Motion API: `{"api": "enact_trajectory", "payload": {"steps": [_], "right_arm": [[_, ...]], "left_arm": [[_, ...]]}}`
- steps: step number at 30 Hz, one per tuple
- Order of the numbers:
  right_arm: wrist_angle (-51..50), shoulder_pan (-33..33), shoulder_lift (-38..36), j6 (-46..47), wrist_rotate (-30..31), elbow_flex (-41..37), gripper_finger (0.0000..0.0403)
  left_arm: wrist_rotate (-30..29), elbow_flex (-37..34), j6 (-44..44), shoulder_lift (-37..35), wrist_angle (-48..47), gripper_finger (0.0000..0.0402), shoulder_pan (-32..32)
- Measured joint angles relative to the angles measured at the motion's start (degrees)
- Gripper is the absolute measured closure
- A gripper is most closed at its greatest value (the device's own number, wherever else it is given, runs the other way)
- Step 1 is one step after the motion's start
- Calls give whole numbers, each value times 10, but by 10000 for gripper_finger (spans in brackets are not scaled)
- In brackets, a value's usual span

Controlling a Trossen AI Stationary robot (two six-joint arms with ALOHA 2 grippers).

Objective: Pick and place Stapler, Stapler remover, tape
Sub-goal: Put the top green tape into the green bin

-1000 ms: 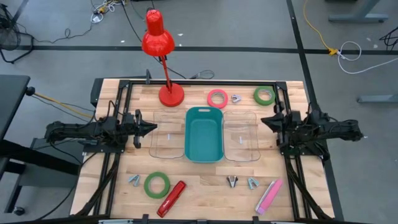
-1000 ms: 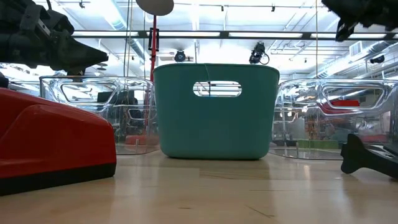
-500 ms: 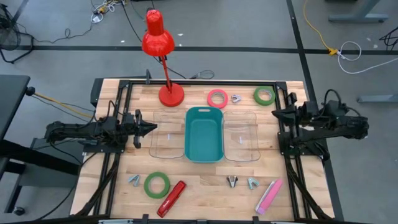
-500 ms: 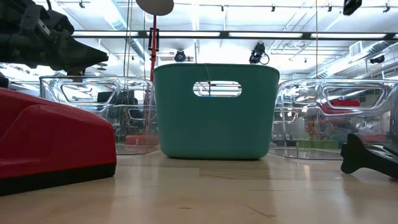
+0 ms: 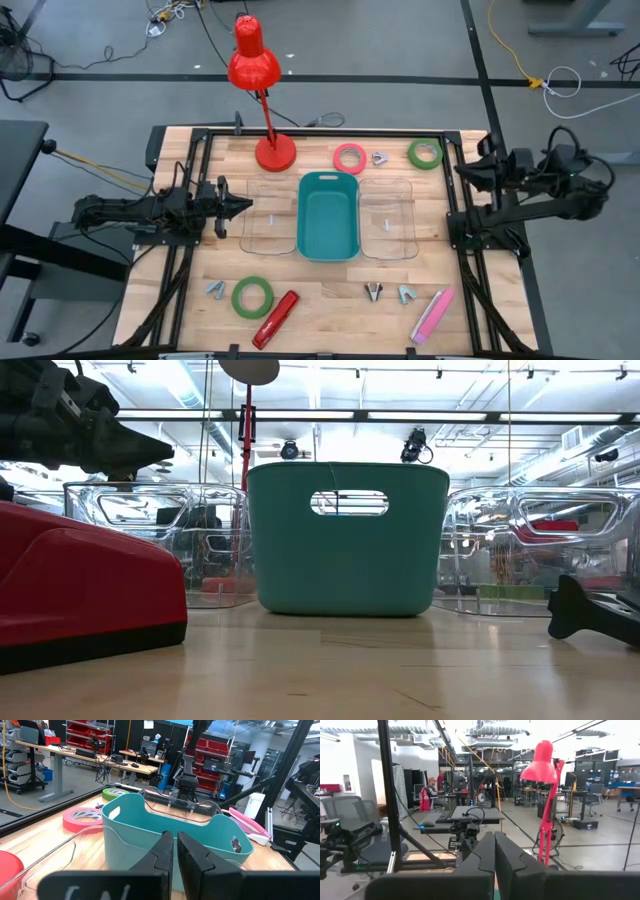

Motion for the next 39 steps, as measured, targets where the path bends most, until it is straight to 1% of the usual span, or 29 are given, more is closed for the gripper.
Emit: {"api": "enact_trajectory", "payload": {"steps": [4, 28, 33, 39], "right_arm": [[-9, 0, 9, 0, 8, 15, 401], [-46, 0, 18, 0, 5, 15, 401], [-60, 0, 18, -1, 5, 15, 401], [-101, 0, 18, -5, 5, 14, 401]], "left_arm": [[0, 0, 0, 0, 0, 374, 0], [0, 0, 0, 0, 0, 374, 0], [0, 0, 0, 0, 0, 374, 0], [0, 0, 0, 0, 0, 374, 0]]}}
